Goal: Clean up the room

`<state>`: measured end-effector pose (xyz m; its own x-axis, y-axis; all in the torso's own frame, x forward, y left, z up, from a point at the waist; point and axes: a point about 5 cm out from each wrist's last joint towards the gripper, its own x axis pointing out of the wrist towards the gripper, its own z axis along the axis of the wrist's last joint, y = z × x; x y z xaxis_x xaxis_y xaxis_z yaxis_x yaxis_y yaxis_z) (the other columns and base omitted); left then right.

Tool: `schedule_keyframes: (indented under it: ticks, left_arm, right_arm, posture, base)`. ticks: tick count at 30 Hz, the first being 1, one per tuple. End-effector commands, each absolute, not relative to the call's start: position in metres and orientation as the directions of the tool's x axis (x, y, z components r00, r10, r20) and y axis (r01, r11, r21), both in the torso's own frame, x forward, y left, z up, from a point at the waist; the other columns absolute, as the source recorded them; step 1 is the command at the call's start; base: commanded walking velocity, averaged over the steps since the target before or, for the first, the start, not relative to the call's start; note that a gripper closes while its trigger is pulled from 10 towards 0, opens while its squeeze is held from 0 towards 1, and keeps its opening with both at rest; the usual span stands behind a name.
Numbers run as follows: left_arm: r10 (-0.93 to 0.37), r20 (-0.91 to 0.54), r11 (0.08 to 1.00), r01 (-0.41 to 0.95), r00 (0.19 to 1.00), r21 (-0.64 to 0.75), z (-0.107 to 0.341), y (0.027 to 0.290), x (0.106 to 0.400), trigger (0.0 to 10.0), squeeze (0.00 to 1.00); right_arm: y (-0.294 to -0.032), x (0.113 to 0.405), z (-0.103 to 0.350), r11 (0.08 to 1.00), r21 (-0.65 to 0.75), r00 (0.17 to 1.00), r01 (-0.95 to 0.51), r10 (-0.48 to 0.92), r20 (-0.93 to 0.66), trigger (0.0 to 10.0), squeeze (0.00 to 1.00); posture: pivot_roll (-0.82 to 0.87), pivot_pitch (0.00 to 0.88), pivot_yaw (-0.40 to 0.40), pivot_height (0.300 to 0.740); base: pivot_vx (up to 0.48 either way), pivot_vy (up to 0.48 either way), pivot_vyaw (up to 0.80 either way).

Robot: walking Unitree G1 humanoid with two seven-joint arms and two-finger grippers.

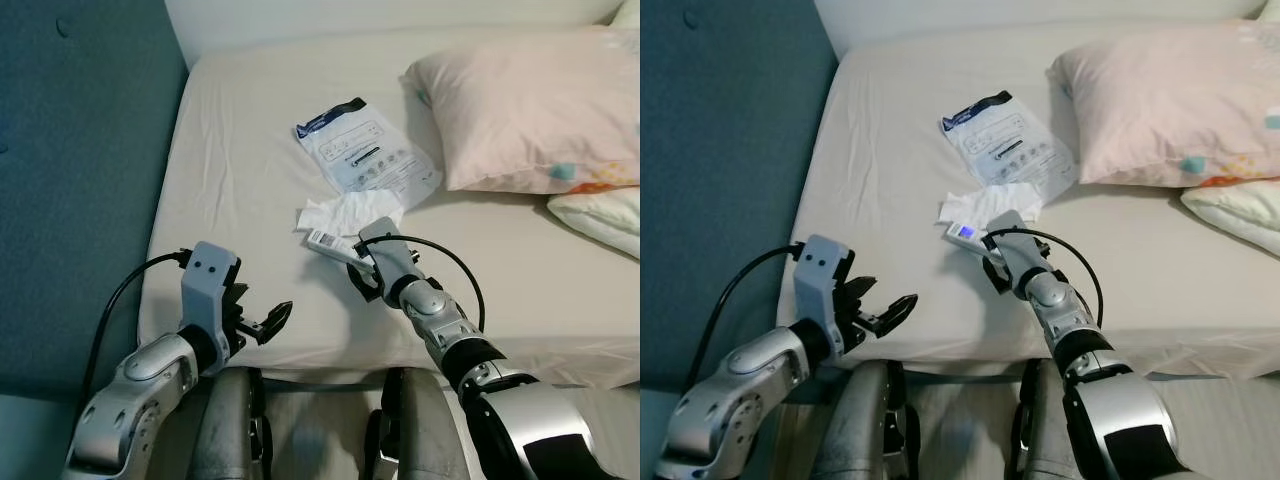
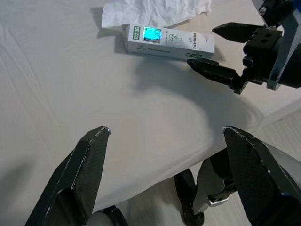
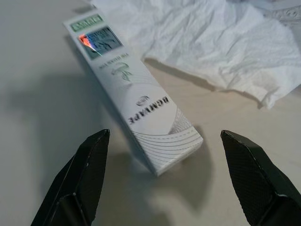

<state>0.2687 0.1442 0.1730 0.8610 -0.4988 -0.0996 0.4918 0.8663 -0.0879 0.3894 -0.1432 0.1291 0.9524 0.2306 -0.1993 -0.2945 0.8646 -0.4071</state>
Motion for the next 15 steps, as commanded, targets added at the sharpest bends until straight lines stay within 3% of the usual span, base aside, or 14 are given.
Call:
schedule_keyframes:
  ticks: [1, 15]
  left_arm:
    - [-0.486, -0.127, 0.873, 0.475, 0.865, -0.105, 0.1695, 0.1488, 0.2628, 10.0, 0.0]
    - [-0.473, -0.141, 0.881, 0.465, 0.87, -0.086, 0.1738, 0.1538, 0.2586, 10.0, 0.0]
  right_arm:
    - [-0.1447, 0.3869, 0.1216, 0.858, -0.415, 0.946, -0.303, 0.22, -0.236, 10.0, 0.0]
    - [-0.1466, 0.3838, 0.1153, 0.868, -0.411, 0.952, -0.279, 0.195, -0.235, 10.0, 0.0]
  posture:
    - [0.27, 0.497, 0.04, 0.603]
    - [0.31, 0.495, 0.058, 0.603]
  base:
    - [0.0, 0.0, 0.0]
    - [0.0, 0.0, 0.0]
